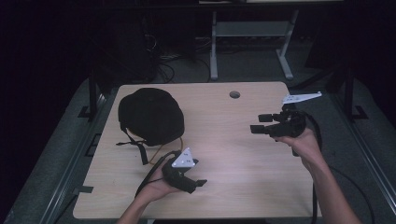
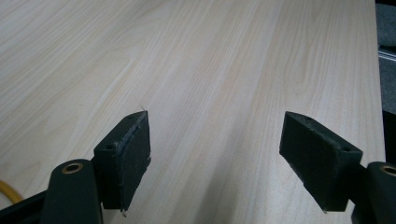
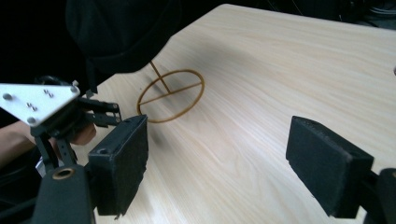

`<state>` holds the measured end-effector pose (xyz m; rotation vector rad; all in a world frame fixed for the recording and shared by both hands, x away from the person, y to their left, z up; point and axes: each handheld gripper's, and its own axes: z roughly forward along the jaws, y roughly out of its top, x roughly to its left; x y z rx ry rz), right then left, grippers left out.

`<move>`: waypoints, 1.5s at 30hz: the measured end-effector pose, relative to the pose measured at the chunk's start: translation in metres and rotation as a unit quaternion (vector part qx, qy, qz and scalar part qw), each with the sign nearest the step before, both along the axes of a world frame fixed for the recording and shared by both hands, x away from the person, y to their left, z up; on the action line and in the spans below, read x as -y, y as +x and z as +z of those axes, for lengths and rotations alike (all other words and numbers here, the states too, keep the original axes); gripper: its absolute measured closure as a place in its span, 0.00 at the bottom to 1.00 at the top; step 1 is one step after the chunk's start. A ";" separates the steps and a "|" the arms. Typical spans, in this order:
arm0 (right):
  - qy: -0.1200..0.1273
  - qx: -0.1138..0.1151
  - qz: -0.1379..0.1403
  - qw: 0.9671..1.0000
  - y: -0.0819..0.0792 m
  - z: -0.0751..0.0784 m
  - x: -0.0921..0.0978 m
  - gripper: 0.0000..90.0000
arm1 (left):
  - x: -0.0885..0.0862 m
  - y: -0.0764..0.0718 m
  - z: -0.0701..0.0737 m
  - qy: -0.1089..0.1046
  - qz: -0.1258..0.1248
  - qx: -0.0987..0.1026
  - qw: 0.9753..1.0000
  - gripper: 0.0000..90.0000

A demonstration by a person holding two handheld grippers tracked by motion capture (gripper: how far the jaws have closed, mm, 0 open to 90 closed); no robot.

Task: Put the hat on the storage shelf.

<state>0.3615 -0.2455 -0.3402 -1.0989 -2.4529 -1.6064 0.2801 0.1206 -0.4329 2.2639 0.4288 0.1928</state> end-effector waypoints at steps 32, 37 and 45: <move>-0.003 -0.039 -0.031 0.999 -0.043 -0.062 0.042 0.23 | -0.003 0.002 -0.001 0.000 0.013 -0.003 1.000 0.27; -0.005 -0.044 -0.034 0.998 -0.050 -0.068 0.047 0.23 | -0.003 0.002 -0.001 0.003 0.011 -0.001 1.000 0.27; -0.006 -0.052 -0.043 0.998 -0.059 -0.081 0.054 0.23 | -0.005 0.002 -0.002 0.002 0.015 -0.001 1.000 0.27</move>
